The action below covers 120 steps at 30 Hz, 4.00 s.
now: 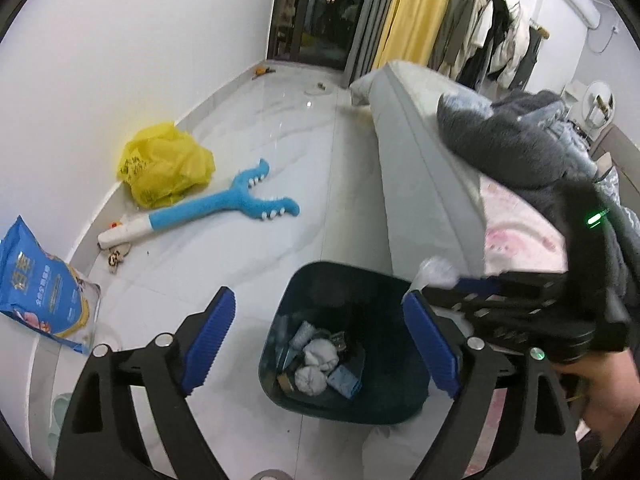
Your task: Collect trash
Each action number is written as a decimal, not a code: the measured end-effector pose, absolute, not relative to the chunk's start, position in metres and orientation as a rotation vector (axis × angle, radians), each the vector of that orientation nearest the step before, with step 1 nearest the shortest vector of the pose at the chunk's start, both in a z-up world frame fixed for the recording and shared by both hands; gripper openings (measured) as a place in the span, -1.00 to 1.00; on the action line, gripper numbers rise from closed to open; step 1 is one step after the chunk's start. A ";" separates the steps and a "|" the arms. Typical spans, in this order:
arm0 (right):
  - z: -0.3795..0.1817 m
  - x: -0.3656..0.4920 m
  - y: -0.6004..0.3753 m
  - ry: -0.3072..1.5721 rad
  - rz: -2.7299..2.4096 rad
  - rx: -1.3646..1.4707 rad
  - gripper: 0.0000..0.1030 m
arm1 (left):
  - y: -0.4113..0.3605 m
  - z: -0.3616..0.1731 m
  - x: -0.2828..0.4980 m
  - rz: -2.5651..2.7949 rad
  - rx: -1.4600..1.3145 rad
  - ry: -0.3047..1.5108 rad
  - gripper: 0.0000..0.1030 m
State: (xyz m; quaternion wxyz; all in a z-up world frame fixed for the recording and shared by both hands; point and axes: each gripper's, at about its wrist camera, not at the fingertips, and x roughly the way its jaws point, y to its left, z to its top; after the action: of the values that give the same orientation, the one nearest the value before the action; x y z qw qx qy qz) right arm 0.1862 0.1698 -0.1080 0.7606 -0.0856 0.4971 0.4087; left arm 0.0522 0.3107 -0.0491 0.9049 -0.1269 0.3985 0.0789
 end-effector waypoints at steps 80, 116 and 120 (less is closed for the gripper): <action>-0.005 0.026 -0.237 0.587 0.422 0.030 0.93 | 0.025 0.003 0.010 -0.002 0.058 0.590 0.94; -0.007 0.023 -0.245 0.574 0.430 0.031 0.93 | 0.021 -0.004 0.012 0.022 0.061 0.594 0.94; -0.007 0.023 -0.245 0.574 0.429 0.030 0.93 | 0.020 -0.003 0.012 0.022 0.062 0.593 0.94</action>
State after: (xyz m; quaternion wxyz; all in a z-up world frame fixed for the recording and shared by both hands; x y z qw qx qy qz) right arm 0.0230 -0.2449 -0.0067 0.9363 0.0146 0.2810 0.2101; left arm 0.0120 0.0202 -0.0034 0.9558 0.0308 0.2923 0.0109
